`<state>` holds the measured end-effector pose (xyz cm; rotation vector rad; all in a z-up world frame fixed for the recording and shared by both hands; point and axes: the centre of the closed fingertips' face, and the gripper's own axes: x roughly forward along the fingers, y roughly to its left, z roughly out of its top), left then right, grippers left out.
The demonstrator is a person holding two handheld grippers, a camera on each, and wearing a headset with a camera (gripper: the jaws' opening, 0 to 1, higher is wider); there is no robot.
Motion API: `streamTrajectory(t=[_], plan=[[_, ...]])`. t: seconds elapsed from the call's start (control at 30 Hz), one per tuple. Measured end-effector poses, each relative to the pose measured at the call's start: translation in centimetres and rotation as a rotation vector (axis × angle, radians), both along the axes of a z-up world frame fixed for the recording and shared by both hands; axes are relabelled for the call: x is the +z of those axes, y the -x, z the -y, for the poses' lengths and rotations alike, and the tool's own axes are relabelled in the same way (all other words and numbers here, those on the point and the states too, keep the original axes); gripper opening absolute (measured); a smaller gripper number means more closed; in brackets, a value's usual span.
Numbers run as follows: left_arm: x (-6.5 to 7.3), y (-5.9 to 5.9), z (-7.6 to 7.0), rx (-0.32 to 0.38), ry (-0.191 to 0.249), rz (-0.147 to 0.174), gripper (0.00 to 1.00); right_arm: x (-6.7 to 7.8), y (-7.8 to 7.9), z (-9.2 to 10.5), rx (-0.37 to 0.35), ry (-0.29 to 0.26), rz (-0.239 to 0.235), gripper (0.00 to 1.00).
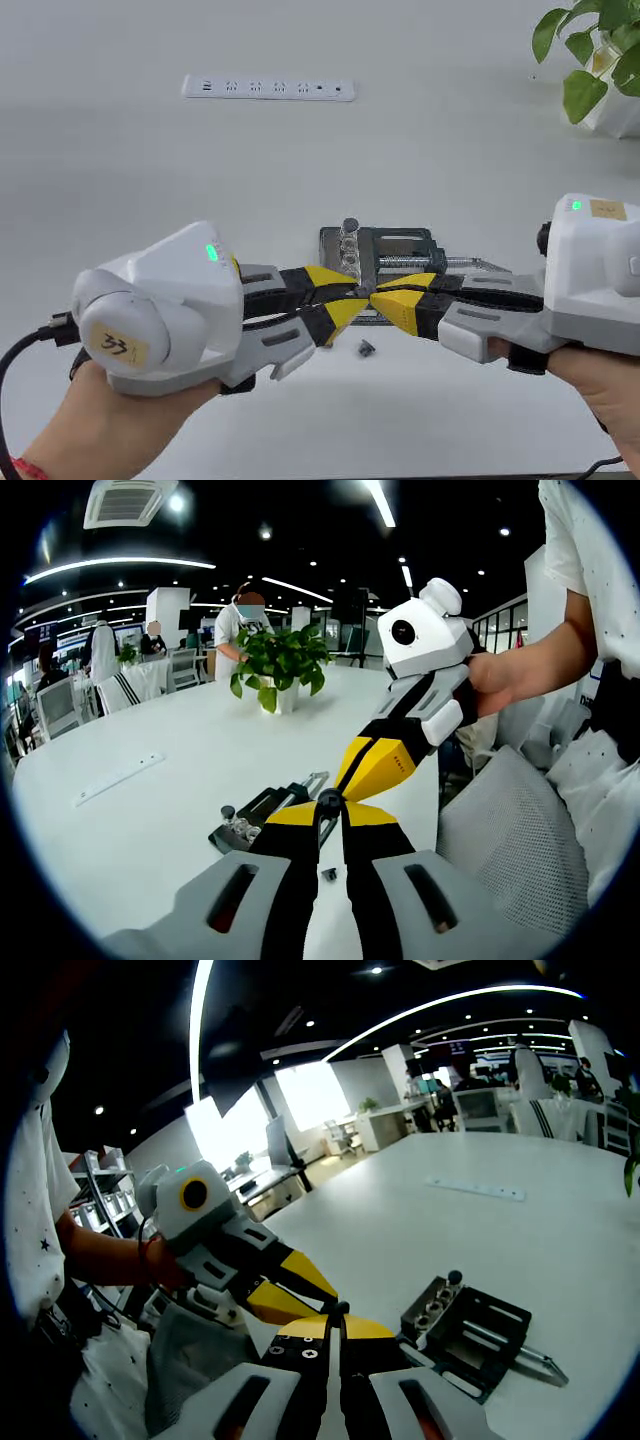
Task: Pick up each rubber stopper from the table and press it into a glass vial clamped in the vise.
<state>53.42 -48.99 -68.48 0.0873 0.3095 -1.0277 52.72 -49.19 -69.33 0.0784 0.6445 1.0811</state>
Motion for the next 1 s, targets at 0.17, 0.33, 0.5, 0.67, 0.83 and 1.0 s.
streamTrajectory(t=[0.17, 0.33, 0.5, 0.67, 0.83, 1.0], plan=[[0.1, 0.0, 0.0, -0.011, 0.003, -0.007, 0.04, 0.1, 0.0, 0.0, 0.003, -0.003, -0.002, 0.00], [0.3, 0.1, 0.0, -0.025, 0.002, -0.008, 0.04, 0.3, 0.1, 0.0, 0.011, -0.012, -0.009, 0.00], [0.4, 0.2, 0.0, -0.035, 0.003, -0.014, 0.03, 0.4, 0.2, 0.0, 0.025, -0.009, 0.001, 0.00], [0.5, 0.4, -0.2, -0.038, 0.011, -0.022, 0.03, 0.5, 0.3, -0.1, 0.040, -0.009, 0.014, 0.00], [1.0, 0.4, -0.4, -0.042, 0.026, -0.025, 0.03, 0.8, 0.4, -0.2, 0.057, -0.017, 0.018, 0.00], [1.9, 0.3, -1.0, -0.049, 0.072, -0.042, 0.03, 1.6, 0.6, 0.1, 0.109, -0.013, 0.043, 0.04]])
